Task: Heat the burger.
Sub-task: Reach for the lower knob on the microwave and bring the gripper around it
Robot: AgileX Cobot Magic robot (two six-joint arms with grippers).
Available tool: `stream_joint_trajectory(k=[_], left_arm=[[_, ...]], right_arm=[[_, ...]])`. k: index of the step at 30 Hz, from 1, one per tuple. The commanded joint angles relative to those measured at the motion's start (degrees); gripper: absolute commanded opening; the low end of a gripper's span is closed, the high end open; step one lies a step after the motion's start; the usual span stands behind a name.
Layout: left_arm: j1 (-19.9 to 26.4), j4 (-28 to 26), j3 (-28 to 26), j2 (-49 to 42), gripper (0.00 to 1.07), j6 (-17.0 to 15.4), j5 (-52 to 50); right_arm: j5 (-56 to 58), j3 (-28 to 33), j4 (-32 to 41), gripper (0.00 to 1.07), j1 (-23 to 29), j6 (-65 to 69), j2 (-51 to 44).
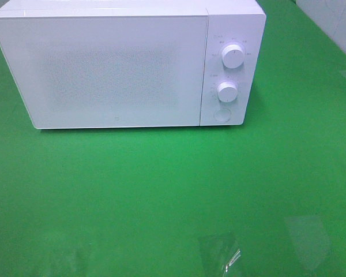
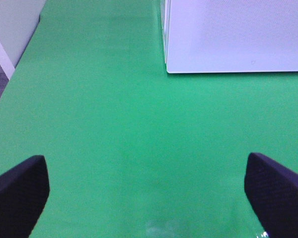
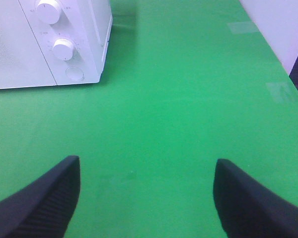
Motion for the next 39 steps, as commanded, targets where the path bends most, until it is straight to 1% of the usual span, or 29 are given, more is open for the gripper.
stream_joint_trajectory(k=[1, 39], left_arm=[[0.06, -0.46, 0.11, -2.46, 1.00, 0.11, -0.63], [0.06, -0.46, 0.11, -2.46, 1.00, 0.11, -0.63]], right_arm=[[-0.06, 0.23, 0.00, 0.73, -0.29, -0.46, -1.38], [-0.11, 0.23, 0.00, 0.73, -0.29, -0.46, -1.32]])
